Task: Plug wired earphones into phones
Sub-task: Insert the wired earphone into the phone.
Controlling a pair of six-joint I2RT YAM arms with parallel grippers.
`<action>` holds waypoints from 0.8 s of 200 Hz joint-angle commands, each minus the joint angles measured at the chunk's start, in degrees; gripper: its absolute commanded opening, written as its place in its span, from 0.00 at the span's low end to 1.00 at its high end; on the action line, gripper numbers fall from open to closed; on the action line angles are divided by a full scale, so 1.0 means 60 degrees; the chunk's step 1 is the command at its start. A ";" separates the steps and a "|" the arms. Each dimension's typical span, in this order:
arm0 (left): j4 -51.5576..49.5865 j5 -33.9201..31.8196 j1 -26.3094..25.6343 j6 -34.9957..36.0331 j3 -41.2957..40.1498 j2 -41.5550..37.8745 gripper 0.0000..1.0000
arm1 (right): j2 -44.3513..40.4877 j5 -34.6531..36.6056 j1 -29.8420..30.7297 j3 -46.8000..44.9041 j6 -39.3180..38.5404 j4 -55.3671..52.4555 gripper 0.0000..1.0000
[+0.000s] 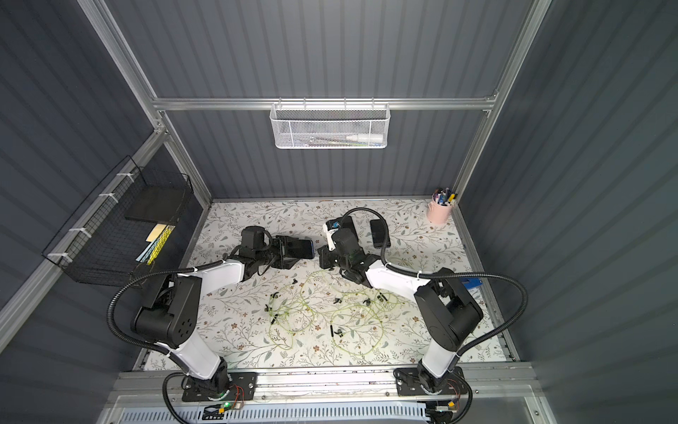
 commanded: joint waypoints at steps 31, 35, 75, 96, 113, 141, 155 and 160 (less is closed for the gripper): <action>0.0320 0.0119 -0.0061 -0.0050 0.0218 -0.0112 0.00 | -0.0004 -0.0200 0.0068 -0.0037 -0.0066 0.0298 0.00; 0.0320 0.0115 -0.0061 -0.0050 0.0216 -0.0114 0.00 | 0.0011 -0.0175 0.0078 -0.0030 -0.0070 0.0298 0.00; 0.0334 0.0133 -0.0061 -0.0028 0.0190 -0.0143 0.00 | 0.0203 -0.0215 0.0067 0.0087 -0.0041 0.0265 0.00; 0.0349 0.0133 -0.0061 -0.0035 0.0178 -0.0142 0.00 | 0.0263 -0.0214 0.0067 0.0110 -0.0037 0.0269 0.00; 0.0375 0.0126 -0.0061 -0.0043 0.0159 -0.0141 0.00 | 0.0310 -0.0229 0.0067 0.0146 -0.0022 0.0281 0.00; 0.0393 0.0150 -0.0061 -0.0064 0.0142 -0.0151 0.00 | 0.0404 -0.0156 0.0071 0.0145 0.0005 0.0283 0.00; 0.0394 0.0152 -0.0061 -0.0050 0.0149 -0.0183 0.00 | 0.0419 -0.0148 0.0067 0.0160 0.0022 0.0276 0.00; 0.0392 0.0149 -0.0054 -0.0050 0.0142 -0.0183 0.00 | 0.0441 -0.0152 0.0069 0.0161 0.0022 0.0284 0.00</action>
